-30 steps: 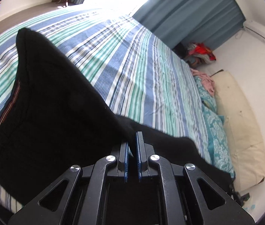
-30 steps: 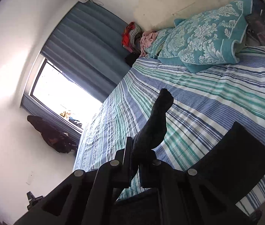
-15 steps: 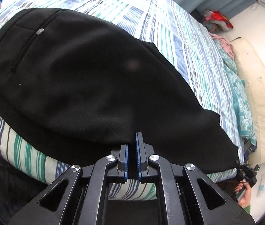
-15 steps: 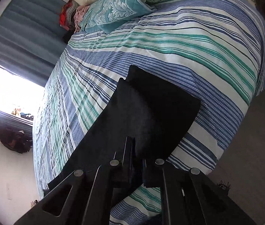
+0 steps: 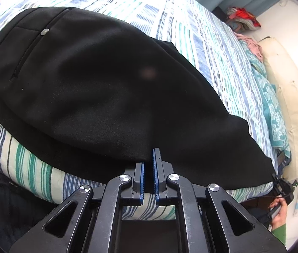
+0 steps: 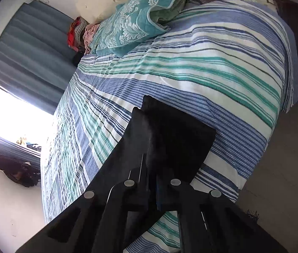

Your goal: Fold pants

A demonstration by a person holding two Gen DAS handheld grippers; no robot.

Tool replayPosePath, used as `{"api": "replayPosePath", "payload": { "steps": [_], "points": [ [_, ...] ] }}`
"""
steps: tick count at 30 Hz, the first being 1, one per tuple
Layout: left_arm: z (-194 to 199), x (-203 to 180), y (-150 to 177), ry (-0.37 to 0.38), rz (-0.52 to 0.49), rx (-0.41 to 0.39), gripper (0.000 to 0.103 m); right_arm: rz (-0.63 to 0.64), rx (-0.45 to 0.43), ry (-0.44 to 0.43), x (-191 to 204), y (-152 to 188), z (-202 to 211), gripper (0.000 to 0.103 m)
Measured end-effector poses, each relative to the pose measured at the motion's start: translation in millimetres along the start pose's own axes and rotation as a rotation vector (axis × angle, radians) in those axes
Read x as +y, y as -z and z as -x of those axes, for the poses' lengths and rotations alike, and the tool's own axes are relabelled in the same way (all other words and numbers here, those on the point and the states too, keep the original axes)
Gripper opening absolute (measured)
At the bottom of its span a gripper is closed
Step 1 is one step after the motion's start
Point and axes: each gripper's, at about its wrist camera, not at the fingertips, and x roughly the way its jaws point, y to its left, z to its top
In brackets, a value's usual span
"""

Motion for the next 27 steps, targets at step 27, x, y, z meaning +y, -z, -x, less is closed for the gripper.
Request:
{"api": "replayPosePath", "payload": {
  "steps": [27],
  "points": [
    [21,-2,21,-0.141,-0.043,0.145,0.033,-0.088,-0.028,0.139,-25,-6,2,0.035]
  ]
}}
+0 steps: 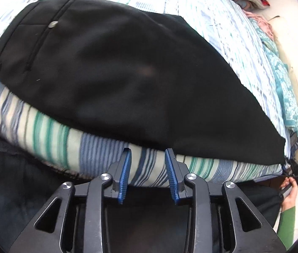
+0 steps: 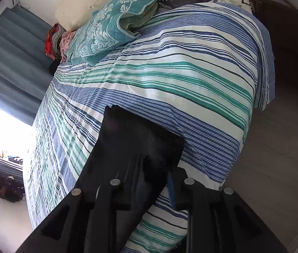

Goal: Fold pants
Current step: 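Open the left and right grippers and release the folded trousers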

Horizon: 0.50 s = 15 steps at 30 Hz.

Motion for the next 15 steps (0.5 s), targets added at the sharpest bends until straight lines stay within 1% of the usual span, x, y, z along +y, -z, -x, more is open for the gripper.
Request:
{"api": "replayPosePath", "payload": {
  "steps": [1,2,3,4,6,7,8,10,12,13,14,15],
  "points": [
    [11,5,5,-0.017,0.002,-0.002,0.033,-0.003,-0.028,0.004,-1,1,7,0.054],
    [24,12,9,-0.027,0.006,-0.018,0.033,-0.008,-0.07,0.033,-2,1,16,0.065],
    [38,16,12,-0.038,0.006,-0.054,0.033,-0.018,-0.122,0.043,-5,2,27,0.077],
    [53,18,12,-0.056,-0.001,-0.104,0.034,-0.031,-0.173,0.034,-8,4,38,0.077],
    [75,16,4,-0.09,-0.039,-0.209,0.045,-0.047,-0.253,0.036,-10,9,54,0.077],
    [81,14,-5,-0.103,-0.069,-0.254,0.057,-0.043,-0.285,0.03,-8,11,61,0.077],
    [82,9,-15,-0.111,-0.1,-0.293,0.067,-0.026,-0.313,0.017,-4,13,66,0.077],
    [74,5,-42,-0.129,-0.168,-0.344,0.071,0.039,-0.348,-0.001,13,17,73,0.077],
    [50,-6,-62,-0.169,-0.245,-0.362,0.071,0.133,-0.342,-0.032,37,24,73,0.077],
    [34,-11,-68,-0.202,-0.289,-0.356,0.071,0.186,-0.325,-0.046,50,29,70,0.077],
    [18,-16,-70,-0.244,-0.335,-0.332,0.07,0.239,-0.302,-0.061,63,36,67,0.077],
    [1,-20,-69,-0.291,-0.38,-0.283,0.067,0.286,-0.282,-0.076,75,44,64,0.077]
  ]
}}
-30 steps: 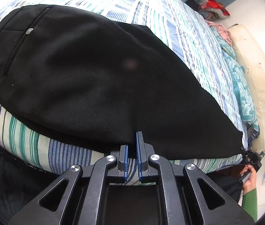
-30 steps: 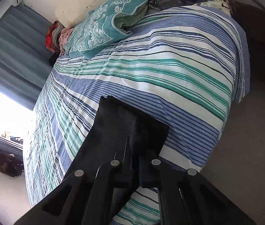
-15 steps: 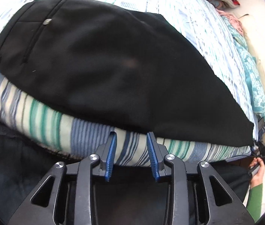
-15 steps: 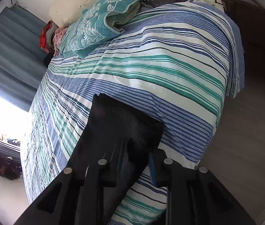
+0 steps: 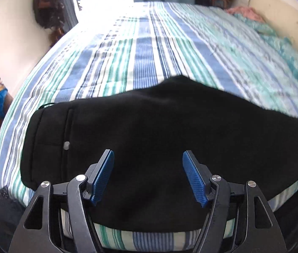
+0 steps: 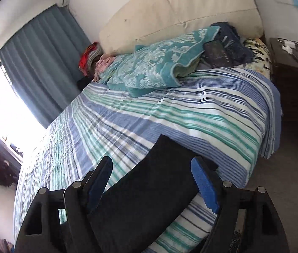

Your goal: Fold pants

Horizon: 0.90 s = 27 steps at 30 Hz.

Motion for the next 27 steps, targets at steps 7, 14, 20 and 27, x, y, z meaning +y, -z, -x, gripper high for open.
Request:
{"api": "replayPosePath", "payload": {
  "steps": [7,14,20,27],
  "points": [
    [2,-16,55,-0.096,-0.106,0.081,0.071,0.205,0.174,-0.182,68,60,-15,0.08],
    [15,4,45,-0.04,0.016,0.07,0.079,0.454,0.405,-0.216,127,114,-57,0.08],
    [22,-14,-7,-0.017,-0.028,-0.062,0.081,0.482,0.448,-0.2,134,129,-73,0.08],
    [-34,-6,-41,-0.134,0.101,-0.072,0.087,0.488,0.428,-0.194,129,123,-66,0.08]
  ]
}}
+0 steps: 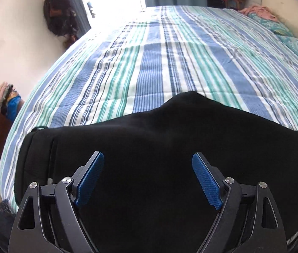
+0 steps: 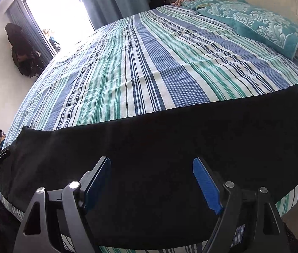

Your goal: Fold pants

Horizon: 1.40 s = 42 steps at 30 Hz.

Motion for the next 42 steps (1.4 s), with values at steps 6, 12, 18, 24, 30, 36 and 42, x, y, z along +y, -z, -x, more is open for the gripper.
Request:
{"api": "replayPosePath", "payload": {
  "steps": [6,12,18,24,30,36,42],
  "points": [
    [-26,29,11,0.013,0.134,0.042,0.103,-0.092,-0.012,-0.026,-25,0,5,0.08],
    [-32,16,11,-0.002,0.113,0.021,0.103,-0.41,-0.04,-0.131,-112,-19,5,0.08],
    [-33,12,13,-0.018,0.105,-0.002,0.103,-0.356,-0.006,0.067,-203,-65,16,0.074],
    [-32,12,15,-0.026,0.101,-0.011,0.103,-0.197,0.016,0.267,-242,-90,39,0.058],
    [-31,8,17,-0.05,0.092,-0.033,0.103,0.015,0.105,0.205,-232,-82,34,0.058],
    [-31,9,16,-0.049,0.095,-0.029,0.103,0.089,0.077,0.219,-209,-98,15,0.048],
    [-31,9,17,-0.053,0.095,-0.033,0.103,0.163,0.12,0.273,-200,-113,9,0.013]
  ]
}}
